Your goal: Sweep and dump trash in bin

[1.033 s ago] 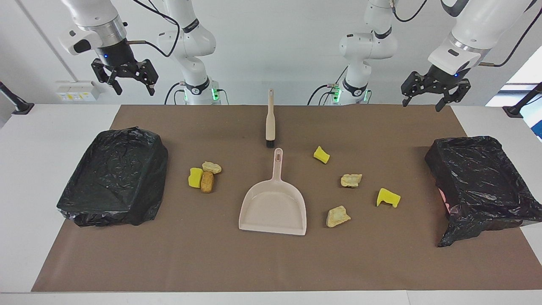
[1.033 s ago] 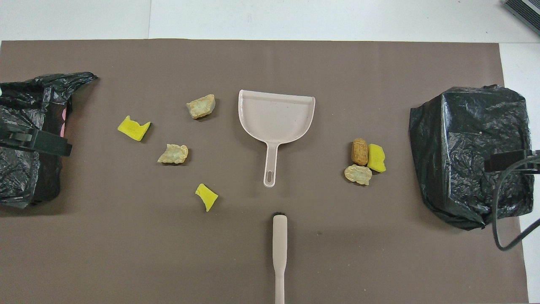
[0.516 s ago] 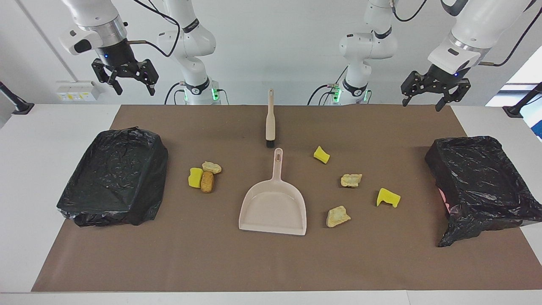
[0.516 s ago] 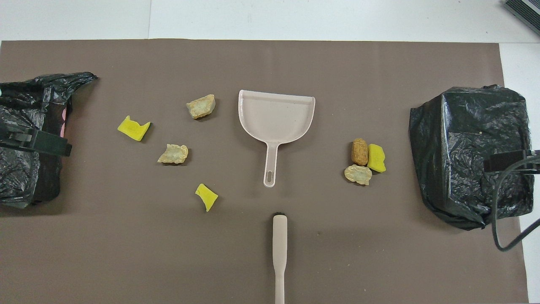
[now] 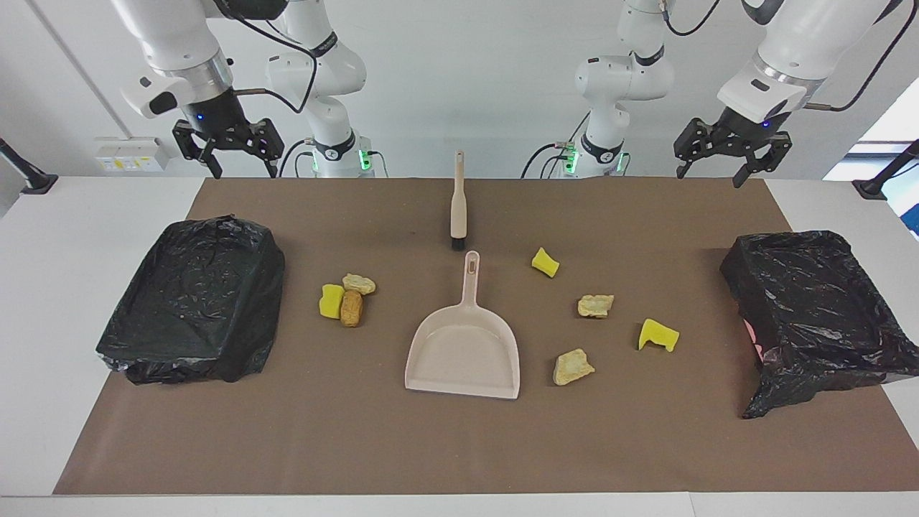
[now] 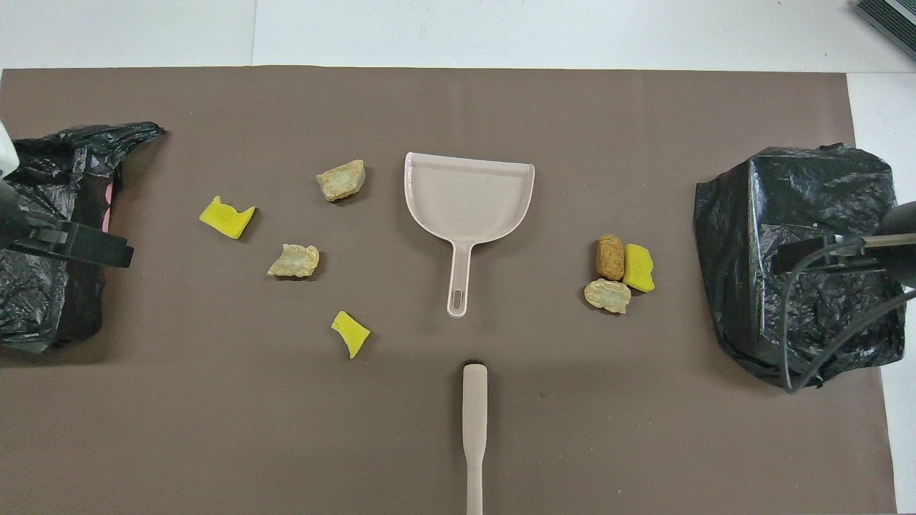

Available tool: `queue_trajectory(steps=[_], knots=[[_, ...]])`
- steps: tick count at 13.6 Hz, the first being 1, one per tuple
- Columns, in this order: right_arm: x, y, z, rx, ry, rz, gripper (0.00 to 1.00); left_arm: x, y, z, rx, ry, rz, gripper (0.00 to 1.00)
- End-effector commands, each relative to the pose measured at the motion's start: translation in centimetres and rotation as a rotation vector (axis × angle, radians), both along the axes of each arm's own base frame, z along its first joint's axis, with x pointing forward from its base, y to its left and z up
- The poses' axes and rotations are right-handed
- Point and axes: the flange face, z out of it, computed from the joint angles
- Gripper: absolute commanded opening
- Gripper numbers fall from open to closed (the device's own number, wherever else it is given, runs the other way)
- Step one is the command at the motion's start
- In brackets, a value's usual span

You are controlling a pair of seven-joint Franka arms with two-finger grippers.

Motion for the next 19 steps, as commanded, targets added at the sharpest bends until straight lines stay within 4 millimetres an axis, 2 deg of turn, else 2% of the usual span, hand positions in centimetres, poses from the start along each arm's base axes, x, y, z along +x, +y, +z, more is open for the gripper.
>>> queue_trajectory(steps=[1,3,5,8,10,14,17,19], knots=[[2.1,2.6,-2.2,0.029,-0.016,-0.032,1.00,-2.7,-1.7,-0.6,0.011,0.014,-0.025,1.00],[3.5,4.5,-4.0,0.057,-0.022,-0.050,1.00,-5.0,-4.3,-1.6,0.017,0.025,-0.019,1.00],[5.0,5.9,-6.2,0.070,-0.020,-0.094,1.00,-7.4,-8.1,-3.1,0.021,0.025,-0.012,1.00],[6.6,11.2,-10.4,0.084,0.040,-0.178,1.00,-10.4,-14.0,-5.2,0.035,0.045,-0.007,1.00],[7.7,14.3,-13.4,0.115,0.066,-0.253,1.00,-12.5,-17.1,-7.0,0.033,0.039,-0.003,1.00],[8.1,20.0,-17.3,0.178,0.084,-0.273,1.00,-18.1,-23.8,-11.1,0.041,0.037,0.054,1.00],[7.3,25.1,-20.6,0.196,0.106,-0.261,1.00,-22.4,-28.3,-14.5,0.031,0.020,0.059,1.00],[6.5,27.3,-22.6,0.181,0.134,-0.234,1.00,-24.7,-29.7,-16.7,0.024,0.013,0.069,1.00]])
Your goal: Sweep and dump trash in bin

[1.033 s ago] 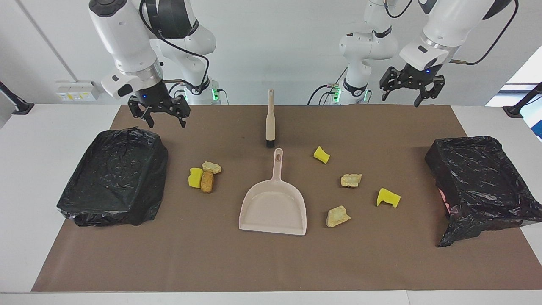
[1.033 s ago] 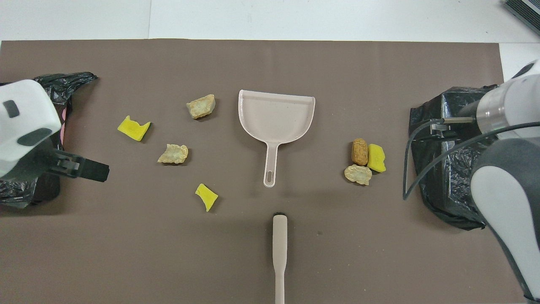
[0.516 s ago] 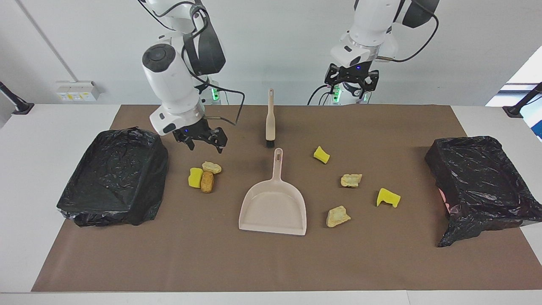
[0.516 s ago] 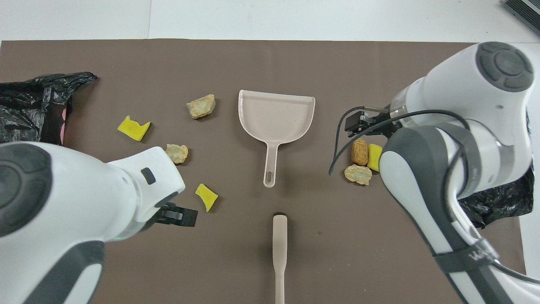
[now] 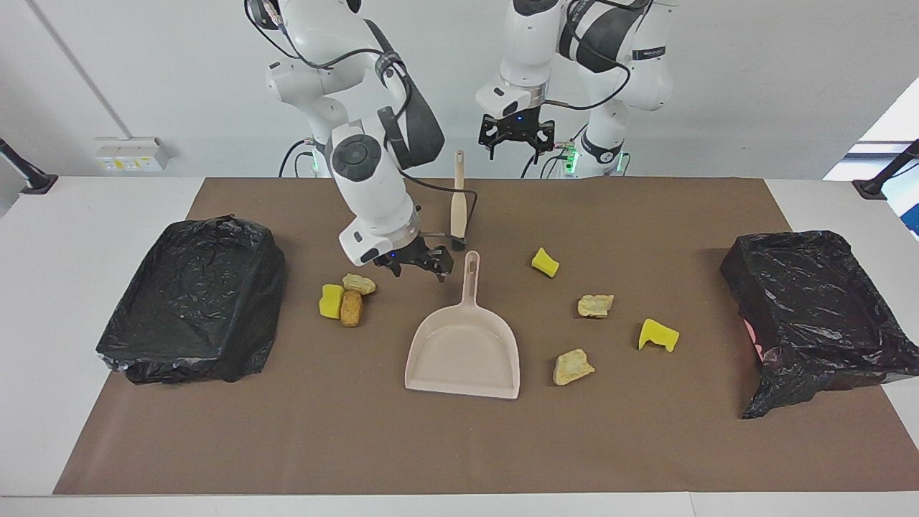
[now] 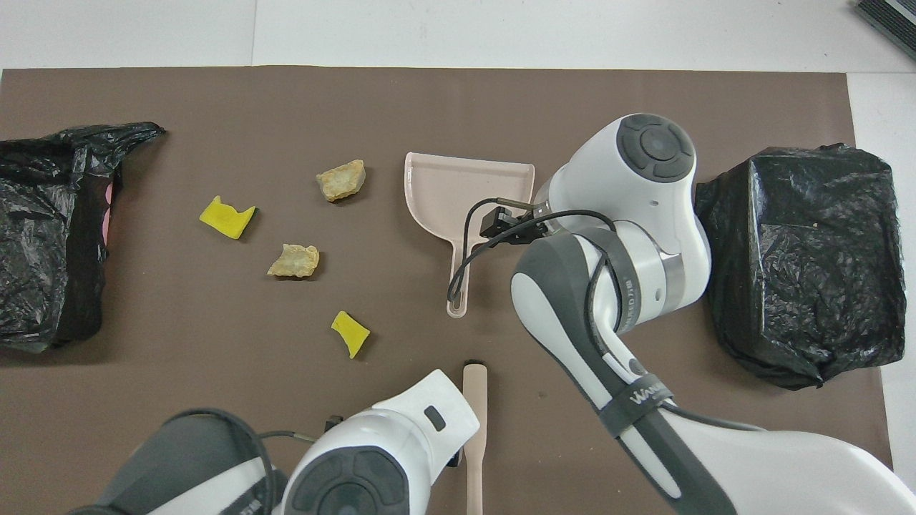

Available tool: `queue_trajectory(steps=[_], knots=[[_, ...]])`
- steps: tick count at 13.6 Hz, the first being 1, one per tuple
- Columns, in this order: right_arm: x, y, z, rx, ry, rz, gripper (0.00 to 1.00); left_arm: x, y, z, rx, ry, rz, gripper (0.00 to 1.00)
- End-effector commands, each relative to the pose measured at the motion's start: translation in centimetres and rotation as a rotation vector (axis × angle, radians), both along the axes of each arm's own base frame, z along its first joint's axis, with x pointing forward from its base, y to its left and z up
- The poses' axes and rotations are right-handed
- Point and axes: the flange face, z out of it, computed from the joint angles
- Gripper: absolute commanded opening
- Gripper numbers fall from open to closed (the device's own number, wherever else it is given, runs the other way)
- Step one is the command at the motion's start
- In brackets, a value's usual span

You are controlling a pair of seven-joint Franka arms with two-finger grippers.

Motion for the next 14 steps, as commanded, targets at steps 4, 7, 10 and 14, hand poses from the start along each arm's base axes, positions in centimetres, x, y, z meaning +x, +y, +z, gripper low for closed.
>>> queue_trajectory(steps=[4,7,10,14], knots=[[-0.9,4.9,-4.5,0.002,0.019,0.034,1.00,-6.9,-4.9,-8.6,-0.013,-0.013,0.039,1.00],[-1.6,7.2,-5.9,0.025,0.014,0.043,1.00,-8.9,-7.2,-11.9,-0.006,-0.009,0.028,1.00],[-1.8,7.6,-6.0,0.026,0.008,0.054,1.00,-9.9,-8.0,-12.9,0.000,-0.007,0.004,1.00],[-2.0,7.4,-6.5,0.013,0.013,0.075,0.74,-12.5,-9.1,-17.4,0.070,0.021,0.006,1.00]])
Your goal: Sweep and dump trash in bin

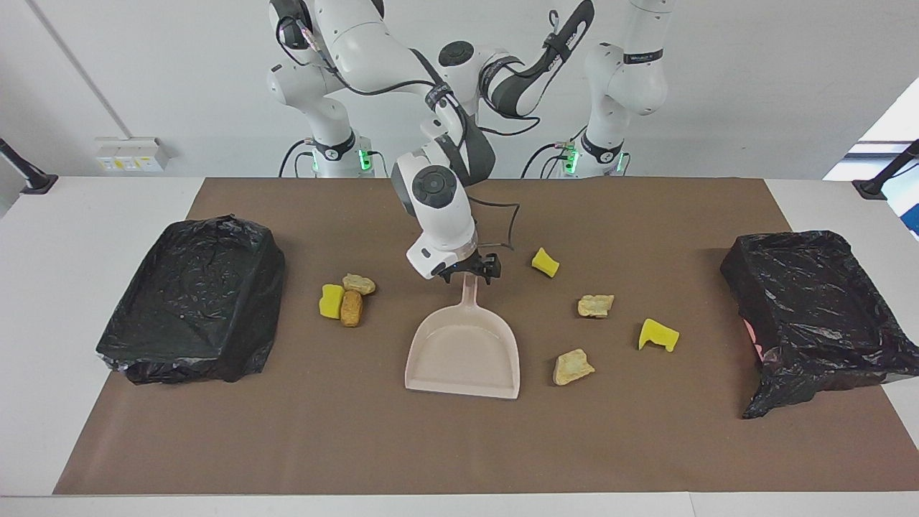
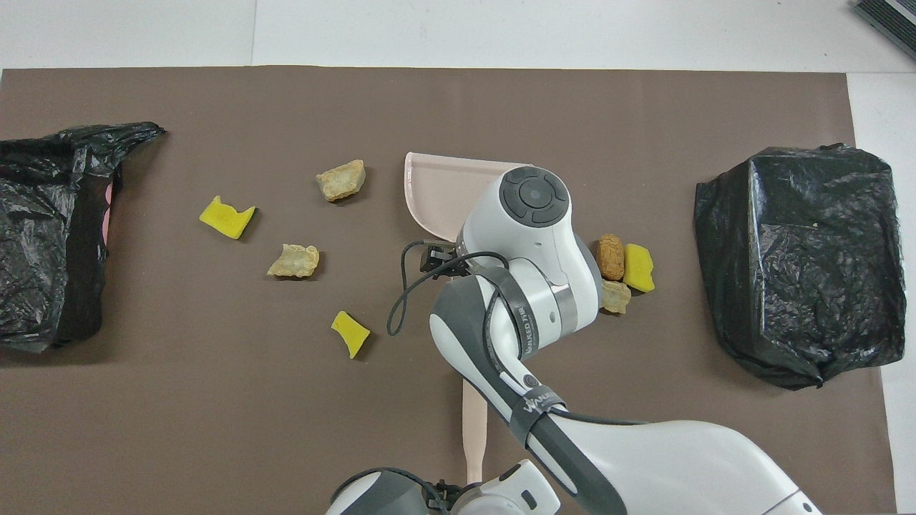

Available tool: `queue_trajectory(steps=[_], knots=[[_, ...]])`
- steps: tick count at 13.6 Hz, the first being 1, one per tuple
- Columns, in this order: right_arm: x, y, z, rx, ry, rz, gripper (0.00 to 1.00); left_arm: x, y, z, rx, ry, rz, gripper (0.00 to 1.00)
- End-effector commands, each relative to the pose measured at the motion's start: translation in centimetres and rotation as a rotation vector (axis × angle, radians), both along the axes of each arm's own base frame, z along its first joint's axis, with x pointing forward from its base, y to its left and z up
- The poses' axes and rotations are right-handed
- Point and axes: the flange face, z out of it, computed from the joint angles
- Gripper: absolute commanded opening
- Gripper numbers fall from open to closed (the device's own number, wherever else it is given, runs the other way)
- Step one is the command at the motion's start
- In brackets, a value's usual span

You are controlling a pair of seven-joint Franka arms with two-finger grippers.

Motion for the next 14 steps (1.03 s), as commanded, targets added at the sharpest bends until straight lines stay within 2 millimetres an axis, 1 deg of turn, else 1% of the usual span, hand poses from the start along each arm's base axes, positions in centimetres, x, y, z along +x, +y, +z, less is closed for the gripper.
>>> queue_trajectory(steps=[1,2,3,4,5,6,7,8,9,10,12,13,14], knots=[[0.4,-0.2,-0.2,0.013,-0.004,0.007,0.61,-0.5,-0.3,-1.8,0.009,-0.001,0.027,1.00],[0.3,-0.2,-0.3,0.013,-0.003,0.016,0.44,-0.5,-0.2,-1.7,0.014,0.002,0.027,0.99],[0.3,-0.2,-0.2,0.014,-0.001,0.015,0.17,-0.4,-0.1,-1.5,0.011,0.001,0.030,0.98],[0.2,0.0,-0.1,0.010,0.002,0.008,0.00,-0.1,-0.1,-1.1,0.004,-0.002,0.033,0.95],[0.2,0.0,0.0,0.011,0.005,-0.004,0.00,-0.1,-0.1,-0.9,0.001,-0.003,0.036,0.94],[0.3,0.1,0.2,0.002,0.000,-0.008,0.00,-0.1,-0.1,-0.9,0.003,-0.003,0.036,0.91],[0.4,0.0,0.5,-0.002,-0.015,0.019,0.00,0.0,0.0,-0.7,0.001,-0.003,0.036,0.76],[0.8,-0.4,1.0,0.005,-0.042,0.064,0.00,0.1,0.0,-0.7,0.001,-0.003,0.036,0.58],[1.2,-1.0,2.0,0.029,-0.066,0.120,0.00,0.2,0.0,-0.6,-0.002,-0.004,0.036,0.47],[1.3,-1.8,3.7,0.042,-0.089,0.186,0.00,0.2,0.2,-0.6,0.006,0.000,0.035,0.34],[1.9,-5.4,6.1,0.039,-0.093,0.291,0.00,0.8,0.6,-0.4,0.017,0.005,0.044,0.06],[1.7,-6.2,7.2,0.046,-0.093,0.362,0.00,1.4,1.0,0.3,0.013,0.004,0.059,0.00],[1.6,-7.7,8.5,0.046,-0.096,0.422,0.00,2.4,1.5,1.5,0.019,0.005,0.079,0.00]])
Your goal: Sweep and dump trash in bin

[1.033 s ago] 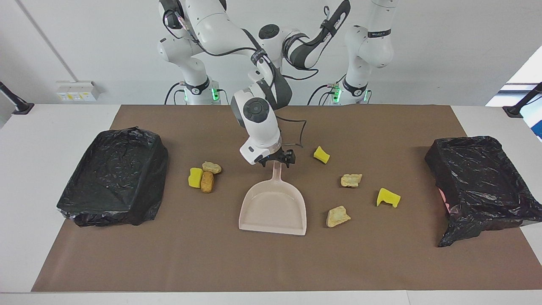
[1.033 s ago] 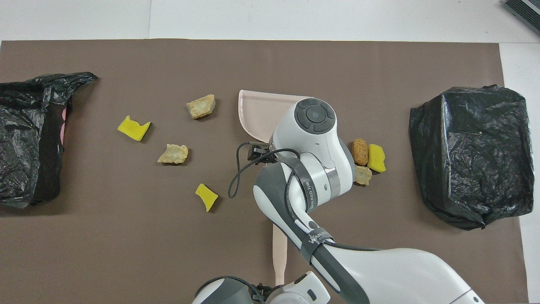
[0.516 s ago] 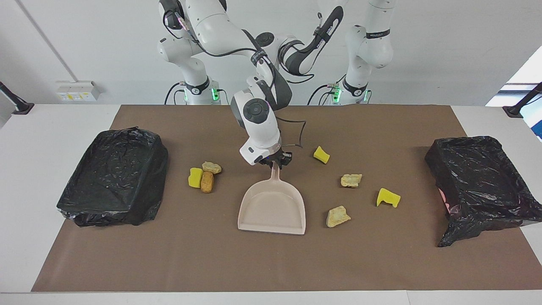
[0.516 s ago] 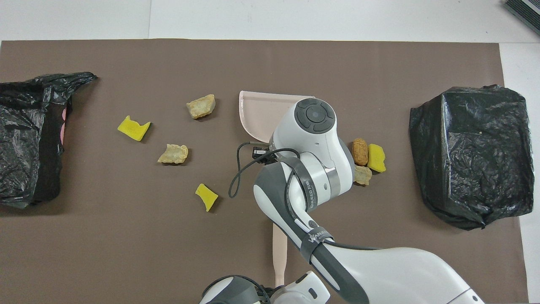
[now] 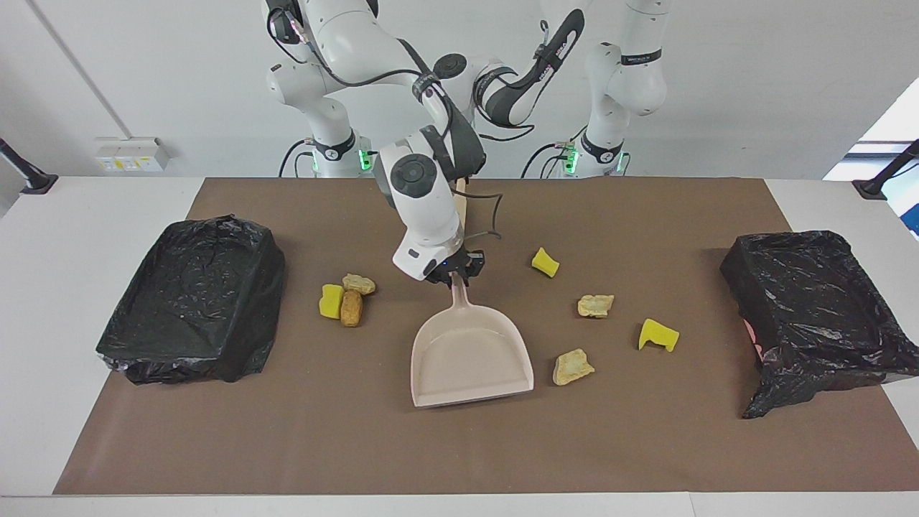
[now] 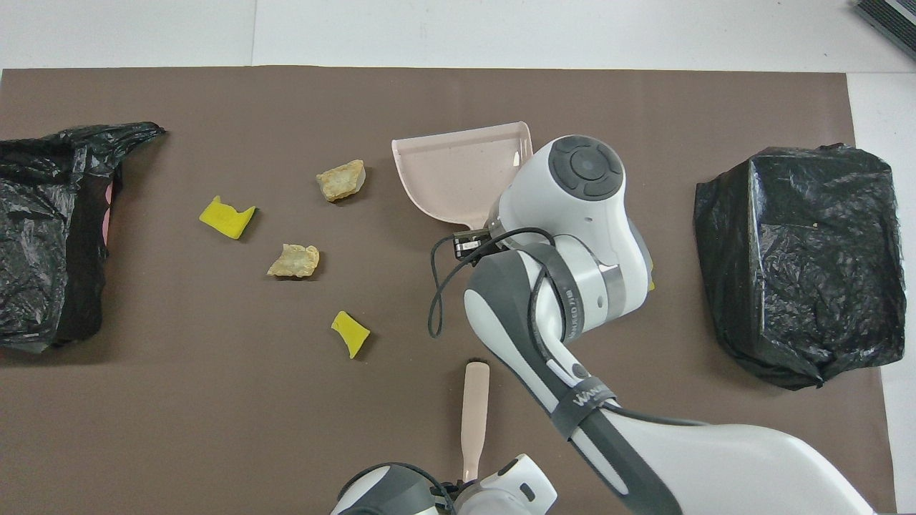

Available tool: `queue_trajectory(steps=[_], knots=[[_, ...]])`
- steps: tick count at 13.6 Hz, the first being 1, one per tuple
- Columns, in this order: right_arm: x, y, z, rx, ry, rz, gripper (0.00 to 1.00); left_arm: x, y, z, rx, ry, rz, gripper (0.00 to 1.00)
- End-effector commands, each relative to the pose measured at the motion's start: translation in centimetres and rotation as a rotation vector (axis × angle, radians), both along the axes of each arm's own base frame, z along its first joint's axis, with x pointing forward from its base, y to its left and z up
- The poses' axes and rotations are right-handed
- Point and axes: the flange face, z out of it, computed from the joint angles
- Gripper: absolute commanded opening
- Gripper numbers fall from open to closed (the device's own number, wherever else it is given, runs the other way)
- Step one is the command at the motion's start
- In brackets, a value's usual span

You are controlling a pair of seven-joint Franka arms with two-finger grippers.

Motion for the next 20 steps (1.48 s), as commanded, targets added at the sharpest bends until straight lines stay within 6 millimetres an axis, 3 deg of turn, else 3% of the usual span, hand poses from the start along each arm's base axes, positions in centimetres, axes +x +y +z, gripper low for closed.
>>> queue_trajectory(steps=[1,4,6,7,9,12,16,18,20], knots=[[-0.2,-4.3,3.9,-0.002,-0.021,0.136,0.00,2.1,1.8,3.4,0.019,0.007,0.042,0.00],[0.0,-10.0,5.9,0.009,-0.001,0.307,0.00,6.1,4.9,6.1,0.054,0.010,0.105,0.00],[0.0,-12.3,6.2,-0.064,0.002,0.451,0.00,10.9,8.1,7.5,0.055,-0.013,0.175,0.00],[-0.2,-13.1,5.7,-0.080,0.006,0.535,0.00,14.5,10.0,8.1,0.048,-0.029,0.242,0.00],[-1.0,-14.0,5.0,-0.107,0.016,0.733,0.00,19.1,13.5,7.9,0.072,-0.039,0.217,0.00],[-3.4,-13.5,2.5,-0.110,0.103,0.894,0.00,24.0,19.7,6.9,0.109,-0.032,0.205,0.00],[-4.0,-10.4,1.8,-0.123,0.053,0.981,0.00,32.3,29.0,7.3,0.117,-0.037,0.184,0.00],[-4.7,-8.3,0.6,-0.123,0.046,1.048,0.00,34.9,33.8,7.2,0.119,-0.043,0.132,0.00],[-4.7,-8.1,-0.7,-0.125,0.022,1.056,0.00,36.5,38.1,7.2,0.116,-0.069,0.102,0.00]])
